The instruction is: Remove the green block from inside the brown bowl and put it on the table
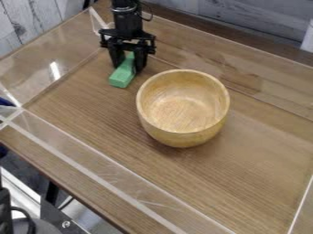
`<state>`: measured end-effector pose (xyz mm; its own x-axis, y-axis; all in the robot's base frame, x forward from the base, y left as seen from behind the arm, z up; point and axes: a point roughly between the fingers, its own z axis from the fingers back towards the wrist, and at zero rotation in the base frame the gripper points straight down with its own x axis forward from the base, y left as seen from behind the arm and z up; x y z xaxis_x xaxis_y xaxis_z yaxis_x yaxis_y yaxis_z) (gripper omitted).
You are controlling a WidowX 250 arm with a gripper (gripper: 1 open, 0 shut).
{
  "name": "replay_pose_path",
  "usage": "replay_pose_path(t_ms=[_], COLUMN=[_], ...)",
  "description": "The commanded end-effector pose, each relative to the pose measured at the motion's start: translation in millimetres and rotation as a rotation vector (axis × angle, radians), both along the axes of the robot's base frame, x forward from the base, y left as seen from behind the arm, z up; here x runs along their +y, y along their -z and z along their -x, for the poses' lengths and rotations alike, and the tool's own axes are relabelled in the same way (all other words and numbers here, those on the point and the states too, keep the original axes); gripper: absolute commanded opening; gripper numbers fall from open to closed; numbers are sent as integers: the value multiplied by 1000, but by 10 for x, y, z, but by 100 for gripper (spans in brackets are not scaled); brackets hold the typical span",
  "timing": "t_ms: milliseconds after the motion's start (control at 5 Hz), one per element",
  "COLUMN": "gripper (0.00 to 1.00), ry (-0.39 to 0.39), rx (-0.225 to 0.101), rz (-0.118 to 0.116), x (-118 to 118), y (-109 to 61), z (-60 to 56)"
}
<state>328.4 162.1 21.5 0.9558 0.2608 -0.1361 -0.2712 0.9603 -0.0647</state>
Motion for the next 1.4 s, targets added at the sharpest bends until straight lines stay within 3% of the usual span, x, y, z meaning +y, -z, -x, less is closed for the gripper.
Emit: replay_pose_path(t_ms=[0,1200], gripper=[0,0], ry=[-23,-44], rx=[-37,-21], rz=[-20,-13], x=[119,170], y=[-162,-148], z=[21,76])
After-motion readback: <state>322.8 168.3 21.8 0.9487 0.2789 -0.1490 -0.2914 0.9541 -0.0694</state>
